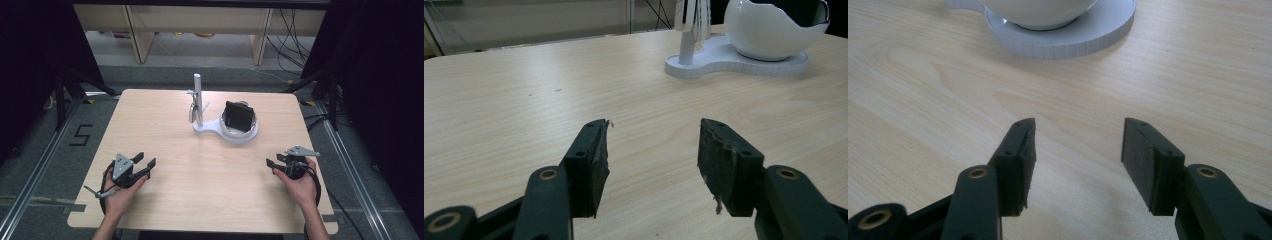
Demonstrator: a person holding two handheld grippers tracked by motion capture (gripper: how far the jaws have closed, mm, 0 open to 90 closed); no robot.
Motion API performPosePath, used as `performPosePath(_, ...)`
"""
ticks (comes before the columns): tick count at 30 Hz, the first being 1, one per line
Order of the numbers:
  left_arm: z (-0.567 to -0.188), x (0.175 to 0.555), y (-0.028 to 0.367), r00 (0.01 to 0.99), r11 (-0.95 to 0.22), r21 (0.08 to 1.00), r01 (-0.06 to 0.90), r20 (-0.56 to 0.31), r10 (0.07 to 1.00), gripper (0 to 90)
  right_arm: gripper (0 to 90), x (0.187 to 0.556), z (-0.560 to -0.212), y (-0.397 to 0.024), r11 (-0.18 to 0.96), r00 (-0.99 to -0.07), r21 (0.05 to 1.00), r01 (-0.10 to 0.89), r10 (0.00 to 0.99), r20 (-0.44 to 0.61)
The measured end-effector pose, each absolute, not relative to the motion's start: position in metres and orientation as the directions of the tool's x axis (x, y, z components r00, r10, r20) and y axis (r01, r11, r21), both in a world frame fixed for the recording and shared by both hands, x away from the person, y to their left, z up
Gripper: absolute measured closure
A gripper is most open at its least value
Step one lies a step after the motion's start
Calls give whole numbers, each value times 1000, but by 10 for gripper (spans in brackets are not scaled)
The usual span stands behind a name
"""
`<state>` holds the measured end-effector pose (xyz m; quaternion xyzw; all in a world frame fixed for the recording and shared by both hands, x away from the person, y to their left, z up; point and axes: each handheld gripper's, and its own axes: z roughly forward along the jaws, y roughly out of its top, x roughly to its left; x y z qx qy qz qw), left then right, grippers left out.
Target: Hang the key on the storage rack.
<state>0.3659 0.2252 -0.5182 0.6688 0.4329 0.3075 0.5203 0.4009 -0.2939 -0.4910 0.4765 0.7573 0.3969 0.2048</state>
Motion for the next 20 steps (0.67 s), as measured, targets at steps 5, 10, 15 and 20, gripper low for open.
performPosePath(5, -522, 362, 225, 431, -93, 963, 254, -27, 902, 445, 488, 402, -493, -294, 227, -466, 799, 557, 882, 74)
performPosePath(10, -523, 362, 225, 430, -86, 966, 244, -29, 902, 440, 487, 402, -493, -294, 234, -469, 803, 549, 881, 64)
performPosePath(15, -523, 362, 225, 425, -72, 965, 251, -43, 904, 435, 487, 401, -493, -293, 231, -470, 792, 565, 879, 80)
performPosePath(20, -523, 363, 225, 427, -77, 963, 258, -42, 903, 434, 487, 401, -493, -293, 241, -478, 789, 565, 875, 75)
